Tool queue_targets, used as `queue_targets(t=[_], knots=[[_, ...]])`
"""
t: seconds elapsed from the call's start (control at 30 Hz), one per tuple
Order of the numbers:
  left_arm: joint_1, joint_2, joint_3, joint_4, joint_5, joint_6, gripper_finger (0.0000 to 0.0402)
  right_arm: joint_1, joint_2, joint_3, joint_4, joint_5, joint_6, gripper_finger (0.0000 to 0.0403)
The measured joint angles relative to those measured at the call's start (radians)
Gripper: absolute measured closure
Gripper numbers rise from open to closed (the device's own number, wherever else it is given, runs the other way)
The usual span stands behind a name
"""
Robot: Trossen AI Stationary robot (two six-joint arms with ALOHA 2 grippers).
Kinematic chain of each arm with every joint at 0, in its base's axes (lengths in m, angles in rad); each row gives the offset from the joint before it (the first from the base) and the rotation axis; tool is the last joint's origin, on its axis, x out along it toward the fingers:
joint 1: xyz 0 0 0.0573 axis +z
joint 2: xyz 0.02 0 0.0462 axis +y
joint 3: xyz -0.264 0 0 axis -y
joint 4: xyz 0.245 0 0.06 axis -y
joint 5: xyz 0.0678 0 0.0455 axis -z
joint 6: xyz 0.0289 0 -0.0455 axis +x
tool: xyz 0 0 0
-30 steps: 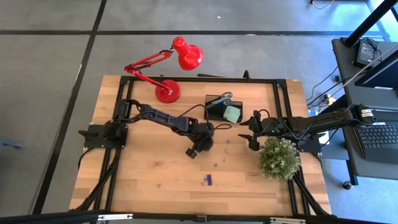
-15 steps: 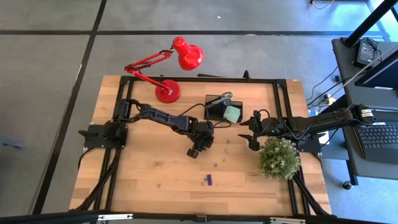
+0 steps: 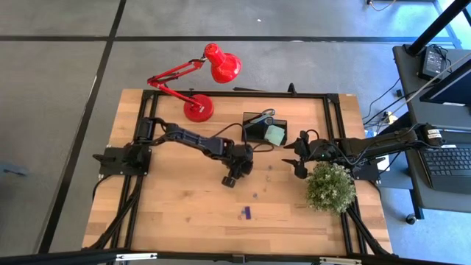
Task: Pick and place office supplies into organizer
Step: Put the blue binder clip into the black desk organizer
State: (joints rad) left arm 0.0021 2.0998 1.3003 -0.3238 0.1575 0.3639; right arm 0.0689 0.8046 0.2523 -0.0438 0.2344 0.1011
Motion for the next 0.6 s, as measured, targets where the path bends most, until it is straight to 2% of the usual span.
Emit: queue_targets(t=[0.3, 0.43, 0.6], knots=[[-0.03, 0.002, 0.036, -0.045, -0.092, 0.206, 0.0258, 0.0, 0.0, 0.0, 0.0, 0.0, 0.002, 0.014], [-0.036, 0.003, 0.072, -0.157, -0.127, 0.233, 0.0254, 0.0, 0.0, 0.0, 0.0, 0.0, 0.003, 0.014], [-0.047, 0.0, 0.074, -0.208, -0.152, 0.296, 0.0255, 0.0, 0.0, 0.0, 0.0, 0.0, 0.003, 0.014]])
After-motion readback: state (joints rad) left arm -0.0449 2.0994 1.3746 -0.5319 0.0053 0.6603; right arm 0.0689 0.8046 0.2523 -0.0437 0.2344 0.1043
